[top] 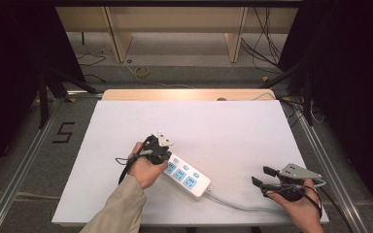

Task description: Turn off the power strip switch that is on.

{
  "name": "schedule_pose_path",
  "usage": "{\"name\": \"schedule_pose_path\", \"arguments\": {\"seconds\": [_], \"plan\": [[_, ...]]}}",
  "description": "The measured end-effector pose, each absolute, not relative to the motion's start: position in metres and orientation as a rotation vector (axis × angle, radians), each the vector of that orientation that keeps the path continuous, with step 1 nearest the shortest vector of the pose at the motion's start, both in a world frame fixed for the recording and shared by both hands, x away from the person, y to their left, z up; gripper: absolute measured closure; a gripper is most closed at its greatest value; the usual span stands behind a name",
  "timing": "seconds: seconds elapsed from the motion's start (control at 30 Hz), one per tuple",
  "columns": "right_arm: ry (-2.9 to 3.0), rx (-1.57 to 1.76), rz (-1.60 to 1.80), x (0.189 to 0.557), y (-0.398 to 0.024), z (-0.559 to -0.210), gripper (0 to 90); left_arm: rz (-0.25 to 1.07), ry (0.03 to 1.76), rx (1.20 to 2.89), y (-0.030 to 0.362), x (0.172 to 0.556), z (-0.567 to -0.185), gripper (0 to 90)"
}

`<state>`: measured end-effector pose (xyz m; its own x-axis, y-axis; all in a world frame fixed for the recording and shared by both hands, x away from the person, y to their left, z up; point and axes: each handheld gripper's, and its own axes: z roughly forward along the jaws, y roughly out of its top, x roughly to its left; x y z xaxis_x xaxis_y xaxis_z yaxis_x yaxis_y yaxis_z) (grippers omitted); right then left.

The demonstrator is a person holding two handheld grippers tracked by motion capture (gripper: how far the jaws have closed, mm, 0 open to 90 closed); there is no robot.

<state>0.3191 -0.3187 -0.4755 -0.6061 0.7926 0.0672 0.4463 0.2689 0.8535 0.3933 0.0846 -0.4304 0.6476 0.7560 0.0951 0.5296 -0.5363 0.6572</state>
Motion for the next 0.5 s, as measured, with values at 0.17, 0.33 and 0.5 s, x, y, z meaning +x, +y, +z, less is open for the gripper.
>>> {"name": "schedule_pose_path", "arguments": {"seconds": [0.17,0.33,0.5], "plan": [[2.172,1.125,1.272,0.3190,-0.3187,-0.4755,36.6,0.495,0.996,2.275,0.0831,0.3943,-0.4304,89.8],[2.173,1.125,1.270,0.3191,-0.3187,-0.4756,36.7,0.485,0.998,2.281,0.0815,0.3950,-0.4306,89.8],[2.174,1.125,1.271,0.3191,-0.3184,-0.4756,36.7,0.479,0.996,2.287,0.0799,0.3961,-0.4303,89.8]]}}
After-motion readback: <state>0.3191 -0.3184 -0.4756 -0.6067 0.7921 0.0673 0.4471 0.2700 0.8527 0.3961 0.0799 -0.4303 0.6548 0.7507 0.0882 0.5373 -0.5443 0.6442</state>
